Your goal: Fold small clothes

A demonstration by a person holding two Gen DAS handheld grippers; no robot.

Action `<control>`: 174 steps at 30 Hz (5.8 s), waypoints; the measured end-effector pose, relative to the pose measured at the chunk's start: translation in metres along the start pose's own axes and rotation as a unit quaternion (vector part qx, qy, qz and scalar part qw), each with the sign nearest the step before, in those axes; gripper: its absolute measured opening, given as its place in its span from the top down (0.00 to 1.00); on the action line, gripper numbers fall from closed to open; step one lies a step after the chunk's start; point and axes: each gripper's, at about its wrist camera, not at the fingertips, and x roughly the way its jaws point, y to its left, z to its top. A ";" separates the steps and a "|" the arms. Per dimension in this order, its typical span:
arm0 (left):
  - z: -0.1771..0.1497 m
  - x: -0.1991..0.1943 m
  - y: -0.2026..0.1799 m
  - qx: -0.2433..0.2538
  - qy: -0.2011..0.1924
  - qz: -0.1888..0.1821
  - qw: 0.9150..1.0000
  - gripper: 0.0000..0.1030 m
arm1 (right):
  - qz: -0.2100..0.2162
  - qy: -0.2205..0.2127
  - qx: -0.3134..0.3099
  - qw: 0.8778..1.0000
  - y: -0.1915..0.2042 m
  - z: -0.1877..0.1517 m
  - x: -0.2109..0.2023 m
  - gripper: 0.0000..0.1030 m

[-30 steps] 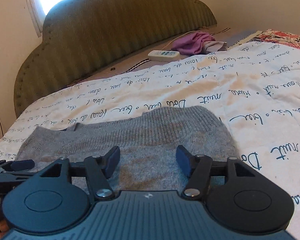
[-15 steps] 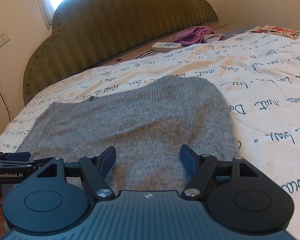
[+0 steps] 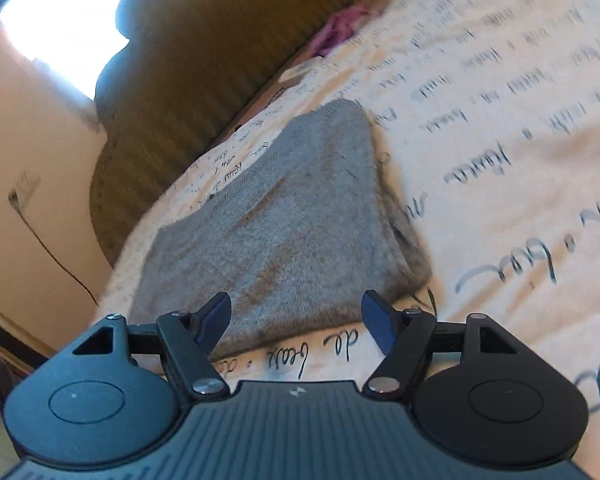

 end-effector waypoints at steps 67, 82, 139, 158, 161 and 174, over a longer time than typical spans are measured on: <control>-0.046 -0.168 0.070 -0.011 -0.089 0.029 0.996 0.46 | -0.100 -0.067 -0.100 0.988 -0.004 -0.041 -0.131 0.38; 0.018 0.016 -0.039 0.211 -0.044 0.084 0.973 0.37 | -0.123 0.028 -0.206 0.970 0.023 0.044 0.045 0.39; 0.008 0.047 -0.048 0.212 -0.091 0.087 0.969 0.59 | -0.032 0.002 -0.214 0.976 0.028 0.019 0.073 0.75; -0.029 -0.006 -0.011 0.171 -0.040 0.024 0.984 0.39 | -0.037 -0.002 -0.214 0.976 0.028 0.018 0.071 0.75; -0.035 -0.042 0.002 0.143 -0.054 0.018 0.988 0.38 | -0.097 -0.010 -0.262 0.960 0.054 0.012 0.056 0.73; -0.090 -0.076 0.015 0.151 -0.037 0.038 0.987 0.30 | -0.136 -0.015 -0.365 0.921 0.083 -0.103 -0.001 0.18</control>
